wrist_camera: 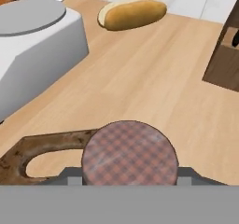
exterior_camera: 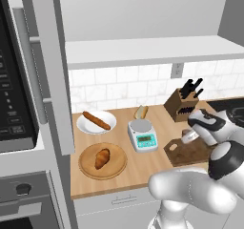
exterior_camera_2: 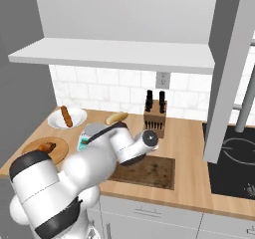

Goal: From the different types of pastries on the counter, select a croissant and place it on the cutting board. Then retrieve a jar of jam from the cabinet and place it alongside the croissant on the cutting board.

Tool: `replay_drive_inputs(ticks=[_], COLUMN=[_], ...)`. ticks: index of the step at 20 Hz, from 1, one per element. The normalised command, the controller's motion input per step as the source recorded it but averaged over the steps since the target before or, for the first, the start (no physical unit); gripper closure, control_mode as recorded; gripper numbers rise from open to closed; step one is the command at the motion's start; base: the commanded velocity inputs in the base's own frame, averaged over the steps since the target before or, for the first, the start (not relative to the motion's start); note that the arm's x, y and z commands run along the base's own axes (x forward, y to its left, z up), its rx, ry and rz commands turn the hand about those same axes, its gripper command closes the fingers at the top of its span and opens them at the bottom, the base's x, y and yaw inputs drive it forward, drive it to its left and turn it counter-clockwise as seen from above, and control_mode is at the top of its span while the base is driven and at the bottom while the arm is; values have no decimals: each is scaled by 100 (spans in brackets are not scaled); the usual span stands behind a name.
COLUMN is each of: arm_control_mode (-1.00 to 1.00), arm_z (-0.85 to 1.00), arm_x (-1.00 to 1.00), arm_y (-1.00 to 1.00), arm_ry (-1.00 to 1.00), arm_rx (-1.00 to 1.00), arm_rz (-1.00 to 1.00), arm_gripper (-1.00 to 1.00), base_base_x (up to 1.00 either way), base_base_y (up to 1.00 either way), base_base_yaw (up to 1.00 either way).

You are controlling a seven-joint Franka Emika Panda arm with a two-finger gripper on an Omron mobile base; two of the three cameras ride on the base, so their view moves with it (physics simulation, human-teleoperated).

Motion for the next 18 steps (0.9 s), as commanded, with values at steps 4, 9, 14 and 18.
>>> replay_drive_inputs(ticks=[4,9,14,18], arm_control_mode=[-100,-100,-100,-100], arm_z=[0,-13,-38,-37], arm_x=[26,1,-10,-9], arm_y=[0,0,0,0], arm_ry=[4,0,-4,-8], arm_rx=[0,0,0,0], arm_rz=[0,0,0,0], arm_gripper=[100,100,100,100], base_base_x=[0,0,0,0], base_base_y=[0,0,0,0], base_base_yaw=[0,0,0,0])
